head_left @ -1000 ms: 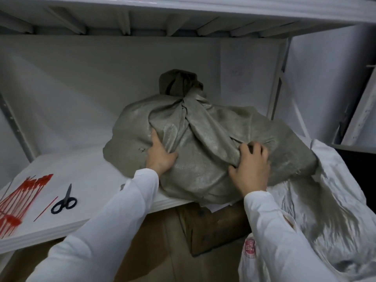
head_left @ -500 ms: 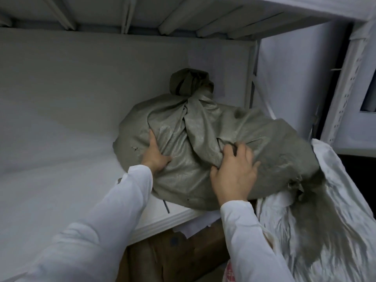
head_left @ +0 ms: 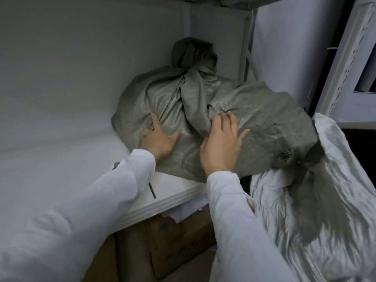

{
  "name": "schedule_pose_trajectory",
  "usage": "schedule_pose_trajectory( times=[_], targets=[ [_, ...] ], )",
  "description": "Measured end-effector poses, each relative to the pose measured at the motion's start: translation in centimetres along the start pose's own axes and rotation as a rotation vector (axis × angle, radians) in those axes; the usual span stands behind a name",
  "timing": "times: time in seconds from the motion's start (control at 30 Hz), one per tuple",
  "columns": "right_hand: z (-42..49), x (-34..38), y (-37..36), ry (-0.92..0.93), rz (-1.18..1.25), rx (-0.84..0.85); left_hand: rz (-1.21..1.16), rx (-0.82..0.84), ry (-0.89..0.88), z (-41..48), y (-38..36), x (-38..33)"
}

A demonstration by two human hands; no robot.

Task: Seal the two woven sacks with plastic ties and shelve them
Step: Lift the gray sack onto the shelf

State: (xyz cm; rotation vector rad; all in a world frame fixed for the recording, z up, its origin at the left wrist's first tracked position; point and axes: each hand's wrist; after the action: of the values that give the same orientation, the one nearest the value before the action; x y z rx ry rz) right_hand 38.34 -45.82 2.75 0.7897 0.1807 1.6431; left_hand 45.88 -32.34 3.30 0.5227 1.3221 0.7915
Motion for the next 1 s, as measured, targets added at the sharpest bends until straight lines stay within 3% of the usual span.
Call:
schedule_pose_trajectory(
  times=[0.17,0.27,0.37,0.47,0.8,1.0],
  targets=[
    [-0.9,-2.3,1.2,0.113,0.167,-0.037,-0.014,0.049,-0.046,-3.3,-0.4,-0.1],
    [-0.8,-2.9,2.4,0.167,0.240,-0.183,0.020,0.018,-0.059,-4.1,-0.4,-0.1],
    [-0.3,-2.4,3.5,0.107,0.205,-0.363,0.055,-0.019,-0.093,-5.0,-0.8,-0.6],
    [-0.5,-1.8,3.9,0.060,0.208,-0.419,0.085,-0.034,-0.115,-5.4,-1.0,-1.2],
    [-1.6,-1.4,5.0,0.107,0.265,-0.355,0.173,-0.006,-0.150,-5.4,-0.7,-2.9],
    [-2.6,-1.8,3.2,0.219,0.175,-0.063,0.244,0.141,-0.055,-2.6,-0.9,0.0]
  ],
)
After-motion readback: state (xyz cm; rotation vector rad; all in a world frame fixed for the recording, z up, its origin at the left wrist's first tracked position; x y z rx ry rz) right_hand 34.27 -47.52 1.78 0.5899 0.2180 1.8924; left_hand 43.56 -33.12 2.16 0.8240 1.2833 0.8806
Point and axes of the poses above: each hand's wrist, its own z-axis towards the middle knuckle, its own y-axis out of the back of the hand, x = y × z, and after that the axes turned 2 degrees about y, right-handed
